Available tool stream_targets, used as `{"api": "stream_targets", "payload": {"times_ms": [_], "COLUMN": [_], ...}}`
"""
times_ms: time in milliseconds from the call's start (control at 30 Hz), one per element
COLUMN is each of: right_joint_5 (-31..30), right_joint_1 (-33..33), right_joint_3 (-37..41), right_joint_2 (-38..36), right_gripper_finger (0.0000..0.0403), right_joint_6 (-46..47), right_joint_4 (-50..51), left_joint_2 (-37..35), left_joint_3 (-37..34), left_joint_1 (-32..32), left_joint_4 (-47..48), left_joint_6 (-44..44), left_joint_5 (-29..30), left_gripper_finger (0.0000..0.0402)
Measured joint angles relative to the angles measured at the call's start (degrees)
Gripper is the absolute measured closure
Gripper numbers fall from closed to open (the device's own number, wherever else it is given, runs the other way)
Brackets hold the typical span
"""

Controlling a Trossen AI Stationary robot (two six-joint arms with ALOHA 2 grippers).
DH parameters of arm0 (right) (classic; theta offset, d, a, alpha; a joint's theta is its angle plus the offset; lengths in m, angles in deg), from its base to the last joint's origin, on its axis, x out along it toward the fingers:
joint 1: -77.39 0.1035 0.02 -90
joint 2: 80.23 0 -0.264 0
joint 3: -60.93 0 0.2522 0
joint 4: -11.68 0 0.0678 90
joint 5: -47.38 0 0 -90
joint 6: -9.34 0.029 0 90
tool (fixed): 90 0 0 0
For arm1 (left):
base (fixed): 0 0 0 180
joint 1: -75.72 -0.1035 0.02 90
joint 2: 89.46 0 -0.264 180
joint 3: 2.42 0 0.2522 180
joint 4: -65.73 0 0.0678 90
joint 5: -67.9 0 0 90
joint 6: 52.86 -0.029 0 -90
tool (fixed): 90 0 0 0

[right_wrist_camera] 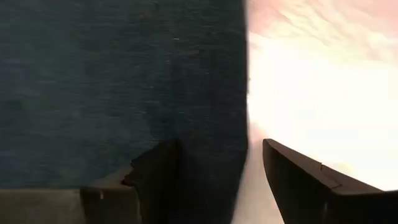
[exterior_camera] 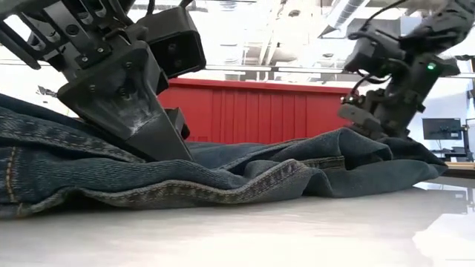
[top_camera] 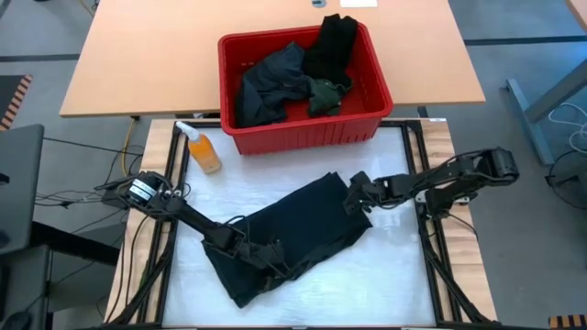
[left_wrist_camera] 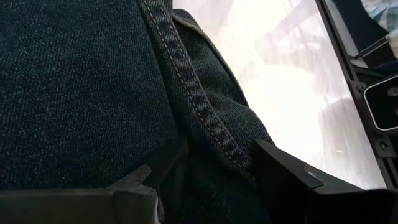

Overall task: Fold Laundry from Bin
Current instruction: Fold the dark blue jeans

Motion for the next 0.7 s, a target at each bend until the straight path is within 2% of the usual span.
{"api": "stream_targets", "payload": {"times_ms": [233,300,400,467,533,700], "right_joint_5": [-2.82,-3.45,-3.26,-1.89,-0.4,0.47], "right_joint_1": [2.73,3.35,4.24,4.57,4.59,3.59], "right_joint_3": [5.37,5.96,6.13,6.17,6.14,6.13], "right_joint_2": [-0.19,-0.17,-0.04,0.02,0.05,-2.23], "right_gripper_finger": [0.015,0.018,0.0267,0.0338,0.0378,0.0369], "right_joint_6": [2.93,3.02,1.89,0.64,-0.53,-3.5], "right_joint_4": [-7.39,-8.01,-9.55,-12.03,-14.15,-12.57], "left_joint_2": [-0.22,-1.44,-6.2,-10.38,-14.44,-17.88], "left_joint_3": [0.0,-0.11,-0.37,-0.31,-0.22,-0.17], "left_joint_1": [-0.1,-0.17,-0.17,-0.26,-0.27,-0.86], "left_joint_4": [0.26,1.46,4.09,4.52,5.67,4.54], "left_joint_6": [-0.25,-0.29,-1.85,-4.09,-6.5,-11.84], "left_joint_5": [-1.71,-2.55,-1.44,1.41,5.96,17.04], "left_gripper_finger": [0.0233,0.0233,0.0233,0.0233,0.0233,0.0233]}}
